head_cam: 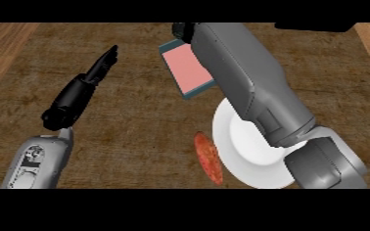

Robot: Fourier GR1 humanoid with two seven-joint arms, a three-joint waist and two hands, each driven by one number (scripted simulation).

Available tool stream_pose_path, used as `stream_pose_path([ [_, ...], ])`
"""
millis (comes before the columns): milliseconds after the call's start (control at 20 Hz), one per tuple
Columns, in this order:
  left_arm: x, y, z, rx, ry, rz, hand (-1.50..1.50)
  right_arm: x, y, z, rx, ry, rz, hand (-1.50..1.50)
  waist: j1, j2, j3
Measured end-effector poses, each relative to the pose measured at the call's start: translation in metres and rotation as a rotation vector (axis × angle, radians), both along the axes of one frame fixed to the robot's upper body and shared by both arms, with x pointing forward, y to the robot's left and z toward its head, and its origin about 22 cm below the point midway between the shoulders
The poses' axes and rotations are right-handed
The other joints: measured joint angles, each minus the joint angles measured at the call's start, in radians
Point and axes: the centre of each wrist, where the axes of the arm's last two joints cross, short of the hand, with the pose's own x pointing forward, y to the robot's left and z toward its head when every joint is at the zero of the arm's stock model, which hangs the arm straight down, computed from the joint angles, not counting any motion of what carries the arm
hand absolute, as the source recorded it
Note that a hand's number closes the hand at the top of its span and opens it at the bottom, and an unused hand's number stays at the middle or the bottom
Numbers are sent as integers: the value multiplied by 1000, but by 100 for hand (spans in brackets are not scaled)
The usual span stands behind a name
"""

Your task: Pick the eggplant from the plate and place it in the cardboard box

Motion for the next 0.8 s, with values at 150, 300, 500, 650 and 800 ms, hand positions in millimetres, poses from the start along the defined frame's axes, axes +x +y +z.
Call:
stream_pose_path([
  [150, -5, 1, -4, 2, 3, 12, 0, 6, -12, -12, 4, 113, 6, 150, -11, -2, 0],
  [300, -6, 0, -7, -3, 7, 19, 0, 7, -17, -24, 34, 203, 40, -150, -20, -4, 1],
  [500, -7, 3, -5, -2, 5, 23, 0, 10, -27, -28, 97, 229, 146, -150, -27, -6, 1],
  [650, -10, 7, -9, -3, 9, 33, 0, 10, -29, -29, 161, 146, 212, -150, -30, -7, 1],
  [800, -11, 8, -8, -6, 13, 38, 0, 9, -29, -15, 302, -53, 246, -150, -37, -8, 3],
])
